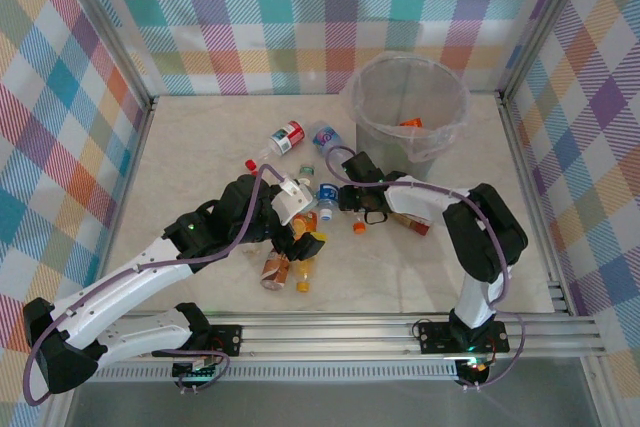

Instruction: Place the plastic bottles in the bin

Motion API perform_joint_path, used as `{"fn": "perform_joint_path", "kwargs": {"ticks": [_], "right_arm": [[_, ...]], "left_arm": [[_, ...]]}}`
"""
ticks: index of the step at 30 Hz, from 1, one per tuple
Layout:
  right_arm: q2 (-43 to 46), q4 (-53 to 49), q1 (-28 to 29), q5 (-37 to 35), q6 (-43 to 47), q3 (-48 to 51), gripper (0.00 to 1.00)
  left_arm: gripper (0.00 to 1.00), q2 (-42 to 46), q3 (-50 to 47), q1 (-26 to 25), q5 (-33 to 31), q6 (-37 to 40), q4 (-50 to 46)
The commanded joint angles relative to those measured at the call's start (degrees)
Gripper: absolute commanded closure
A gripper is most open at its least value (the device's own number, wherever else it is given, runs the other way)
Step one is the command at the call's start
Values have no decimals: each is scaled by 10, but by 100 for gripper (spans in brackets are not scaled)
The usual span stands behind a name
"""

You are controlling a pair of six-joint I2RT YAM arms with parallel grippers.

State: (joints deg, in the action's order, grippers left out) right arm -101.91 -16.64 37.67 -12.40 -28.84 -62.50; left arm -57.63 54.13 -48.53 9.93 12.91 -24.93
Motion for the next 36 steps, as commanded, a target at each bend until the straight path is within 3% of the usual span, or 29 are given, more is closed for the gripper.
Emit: {"fn": "perform_joint_path", "kwargs": {"ticks": [1, 20, 28, 36], "right_arm": [[40, -25, 12, -18, 18, -4, 45], [264, -110, 58, 4, 65, 54, 45], [335, -193, 57, -7, 96, -18, 46], [329, -253, 51, -38, 130, -129, 46]], "left_arm": [[0, 5, -6, -1, 6, -7, 18], [0, 26, 10, 0, 38, -64, 108], [0, 2, 57, 0, 53, -77, 127], [0, -37, 94, 0, 57, -95, 189]]}}
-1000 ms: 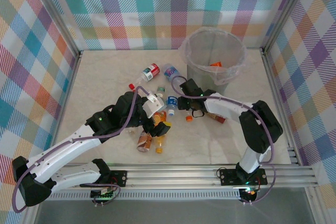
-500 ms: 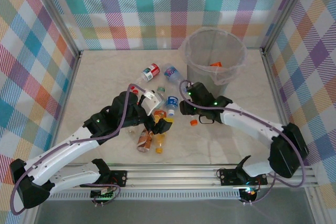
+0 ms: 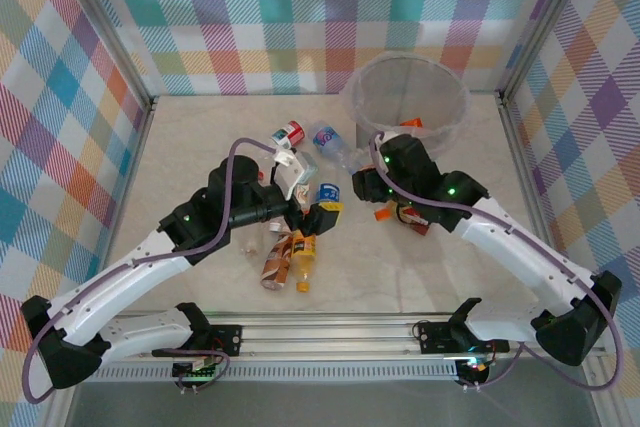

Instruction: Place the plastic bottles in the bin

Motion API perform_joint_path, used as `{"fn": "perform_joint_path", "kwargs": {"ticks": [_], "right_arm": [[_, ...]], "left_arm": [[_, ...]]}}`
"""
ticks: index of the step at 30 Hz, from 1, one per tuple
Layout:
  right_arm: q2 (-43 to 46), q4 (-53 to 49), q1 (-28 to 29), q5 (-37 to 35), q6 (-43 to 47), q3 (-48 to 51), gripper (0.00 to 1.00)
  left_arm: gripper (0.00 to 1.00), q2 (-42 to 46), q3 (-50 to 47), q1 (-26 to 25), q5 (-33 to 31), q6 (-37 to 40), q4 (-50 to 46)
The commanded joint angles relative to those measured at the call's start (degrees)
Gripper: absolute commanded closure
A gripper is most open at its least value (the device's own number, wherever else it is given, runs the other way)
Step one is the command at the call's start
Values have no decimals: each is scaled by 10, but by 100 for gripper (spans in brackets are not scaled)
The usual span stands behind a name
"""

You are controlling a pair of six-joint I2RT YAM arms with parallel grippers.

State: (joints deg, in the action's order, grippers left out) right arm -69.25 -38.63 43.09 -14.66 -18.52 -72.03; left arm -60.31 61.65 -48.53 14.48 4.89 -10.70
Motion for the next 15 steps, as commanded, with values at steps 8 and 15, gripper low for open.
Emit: {"fn": "perform_joint_path", "kwargs": {"ticks": [8, 15], "right_arm": [[-33, -61, -38, -26, 68, -153, 47], [-76, -68, -95, -13, 86, -246, 48]], "left_arm": [[0, -37, 11, 0, 43, -26, 111], [0, -25, -27, 0, 6, -39, 169]]}}
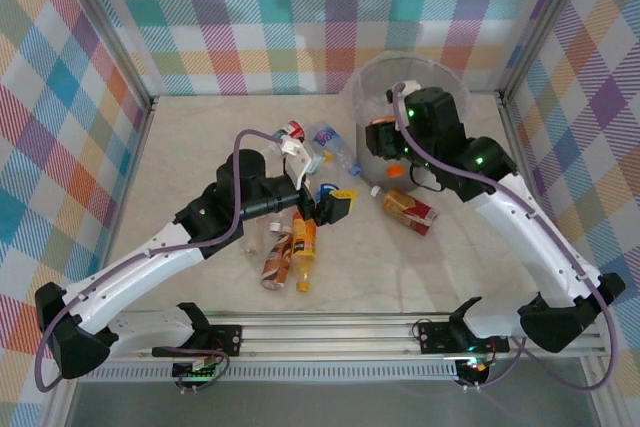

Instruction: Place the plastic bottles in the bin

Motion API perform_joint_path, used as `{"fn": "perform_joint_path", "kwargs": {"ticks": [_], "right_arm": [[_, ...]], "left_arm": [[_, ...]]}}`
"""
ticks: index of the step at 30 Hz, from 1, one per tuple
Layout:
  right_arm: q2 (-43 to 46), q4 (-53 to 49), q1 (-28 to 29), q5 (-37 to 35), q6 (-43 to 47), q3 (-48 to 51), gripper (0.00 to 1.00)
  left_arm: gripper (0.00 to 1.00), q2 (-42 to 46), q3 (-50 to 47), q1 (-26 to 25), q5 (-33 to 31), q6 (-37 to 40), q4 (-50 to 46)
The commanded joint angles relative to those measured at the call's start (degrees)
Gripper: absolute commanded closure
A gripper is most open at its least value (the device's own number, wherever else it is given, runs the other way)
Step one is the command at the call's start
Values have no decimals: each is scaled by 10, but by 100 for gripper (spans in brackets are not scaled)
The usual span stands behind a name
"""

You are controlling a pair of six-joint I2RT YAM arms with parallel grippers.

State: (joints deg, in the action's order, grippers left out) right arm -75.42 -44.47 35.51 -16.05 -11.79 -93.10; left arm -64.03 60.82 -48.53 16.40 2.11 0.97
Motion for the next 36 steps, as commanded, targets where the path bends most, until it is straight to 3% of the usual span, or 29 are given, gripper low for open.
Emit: {"fn": "perform_joint_path", "kwargs": {"ticks": [1, 15, 28, 36], "right_arm": [[-23, -10, -29, 5, 18, -49, 48], [-179, -15, -140, 91, 18, -222, 49], [-316, -42, -183, 158, 65, -317, 49], [-358, -75, -202, 184, 80, -323, 49]], "left_arm": [[0, 17, -27, 0, -17, -10, 61], [0, 41, -38, 0, -48, 19, 28], [0, 30, -27, 0, -52, 28, -8], [0, 24, -21, 0, -45, 36, -21]]}}
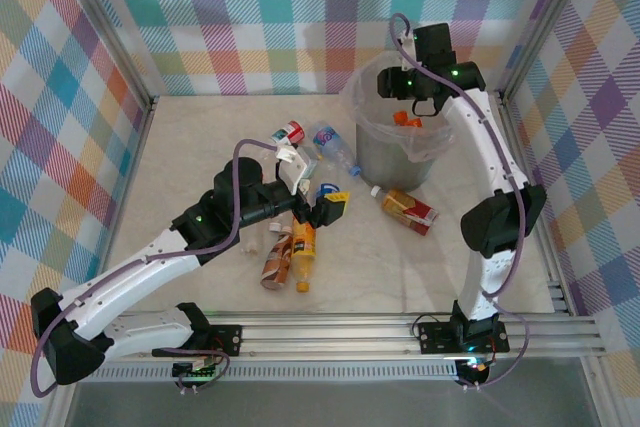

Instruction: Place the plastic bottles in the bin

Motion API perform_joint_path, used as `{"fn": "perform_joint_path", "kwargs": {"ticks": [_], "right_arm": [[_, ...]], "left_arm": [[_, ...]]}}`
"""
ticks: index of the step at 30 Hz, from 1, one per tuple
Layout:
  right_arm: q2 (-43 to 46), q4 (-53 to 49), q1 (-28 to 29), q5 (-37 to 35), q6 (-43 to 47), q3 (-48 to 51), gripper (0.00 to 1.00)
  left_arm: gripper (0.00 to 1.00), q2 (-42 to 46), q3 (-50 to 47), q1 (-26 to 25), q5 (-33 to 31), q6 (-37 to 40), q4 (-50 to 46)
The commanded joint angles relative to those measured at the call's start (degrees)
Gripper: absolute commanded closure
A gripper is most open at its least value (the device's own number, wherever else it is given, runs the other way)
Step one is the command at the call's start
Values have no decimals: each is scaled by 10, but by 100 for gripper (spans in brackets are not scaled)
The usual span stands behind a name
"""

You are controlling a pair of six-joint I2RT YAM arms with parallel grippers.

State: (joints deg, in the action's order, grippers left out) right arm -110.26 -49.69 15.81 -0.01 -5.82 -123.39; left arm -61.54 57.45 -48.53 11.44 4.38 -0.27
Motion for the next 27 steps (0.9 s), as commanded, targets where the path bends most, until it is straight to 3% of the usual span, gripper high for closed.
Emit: {"fn": "perform_joint_path", "kwargs": {"ticks": [1, 17, 27], "right_arm": [[-12, -25, -7, 29, 21, -15, 49], [-29, -26, -12, 100, 16, 72, 47], [-36, -20, -12, 100, 8, 90, 35]], "left_arm": [[0, -2, 12, 0, 5, 14, -11], [0, -22, 40, 0, 33, 55, -70], [0, -27, 43, 0, 43, 55, -72]]}}
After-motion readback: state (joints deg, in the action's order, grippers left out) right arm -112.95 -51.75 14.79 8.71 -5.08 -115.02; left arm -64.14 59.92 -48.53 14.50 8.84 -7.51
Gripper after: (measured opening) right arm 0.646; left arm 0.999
